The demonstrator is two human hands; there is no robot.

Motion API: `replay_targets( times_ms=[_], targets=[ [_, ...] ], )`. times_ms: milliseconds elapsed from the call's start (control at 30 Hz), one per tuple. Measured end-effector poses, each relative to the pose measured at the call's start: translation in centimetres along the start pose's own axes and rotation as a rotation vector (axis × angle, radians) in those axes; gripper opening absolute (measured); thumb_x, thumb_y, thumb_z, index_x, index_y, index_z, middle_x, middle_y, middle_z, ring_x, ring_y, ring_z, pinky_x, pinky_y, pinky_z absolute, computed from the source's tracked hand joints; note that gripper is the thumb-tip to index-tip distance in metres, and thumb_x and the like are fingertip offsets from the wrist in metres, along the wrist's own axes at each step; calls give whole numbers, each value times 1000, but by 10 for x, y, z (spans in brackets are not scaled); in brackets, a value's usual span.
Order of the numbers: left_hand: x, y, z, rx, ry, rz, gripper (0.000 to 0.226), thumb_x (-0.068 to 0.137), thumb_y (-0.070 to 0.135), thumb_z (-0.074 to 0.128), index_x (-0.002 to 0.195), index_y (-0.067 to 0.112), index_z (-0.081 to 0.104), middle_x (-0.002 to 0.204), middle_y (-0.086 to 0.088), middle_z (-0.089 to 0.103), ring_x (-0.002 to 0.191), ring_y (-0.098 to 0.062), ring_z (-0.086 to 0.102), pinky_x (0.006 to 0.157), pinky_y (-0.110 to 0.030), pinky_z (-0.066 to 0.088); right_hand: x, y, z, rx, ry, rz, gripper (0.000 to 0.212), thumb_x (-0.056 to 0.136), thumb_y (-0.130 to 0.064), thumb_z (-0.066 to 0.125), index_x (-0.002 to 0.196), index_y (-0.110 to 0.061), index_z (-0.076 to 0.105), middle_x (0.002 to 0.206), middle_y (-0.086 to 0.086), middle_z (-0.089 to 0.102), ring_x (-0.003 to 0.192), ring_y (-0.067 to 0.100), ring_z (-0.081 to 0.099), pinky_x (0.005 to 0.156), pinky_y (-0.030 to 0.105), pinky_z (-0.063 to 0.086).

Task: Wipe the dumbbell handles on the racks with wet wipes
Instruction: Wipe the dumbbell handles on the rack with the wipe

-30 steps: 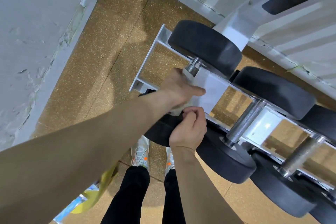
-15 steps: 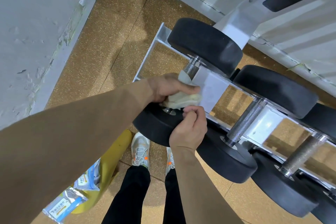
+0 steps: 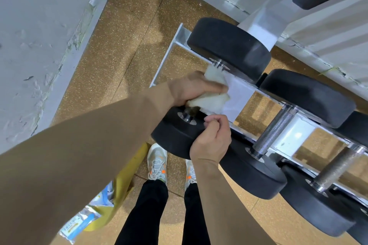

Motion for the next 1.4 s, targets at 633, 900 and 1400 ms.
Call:
replay_targets(
  times_ms=[633, 900, 1400],
  targets=[
    [-4, -3, -9, 370, 68, -59, 28, 79, 39, 84, 88, 17, 71, 77, 4, 72, 73, -13, 68, 66, -25, 53, -1, 0, 1, -6, -17, 22, 23, 82, -26, 38, 75, -20, 59, 79, 0, 63, 78, 11, 56, 68, 22, 38],
    [-23, -16, -16, 655, 40, -121, 40, 77, 47, 83, 101, 22, 64, 97, 2, 71, 88, -16, 66, 76, -30, 54, -1, -2, 0, -10, -12, 12, 25, 83, -25, 37, 76, -17, 60, 78, -1, 62, 79, 13, 56, 67, 24, 39],
    [-58, -5, -32, 810, 369, -57, 57, 78, 61, 77, 105, 13, 58, 103, 0, 62, 91, -17, 58, 68, -28, 44, -1, -2, 1, -7, 4, 22, 26, 79, -26, 36, 74, -17, 60, 78, 1, 63, 81, 16, 56, 70, 26, 40]
  ],
)
Point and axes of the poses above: each hand's wrist, its own x-axis towards the middle knuckle, its own z-axis out of the palm, y = z × x, the point moved 8 cm from there along x, towards the middle knuckle
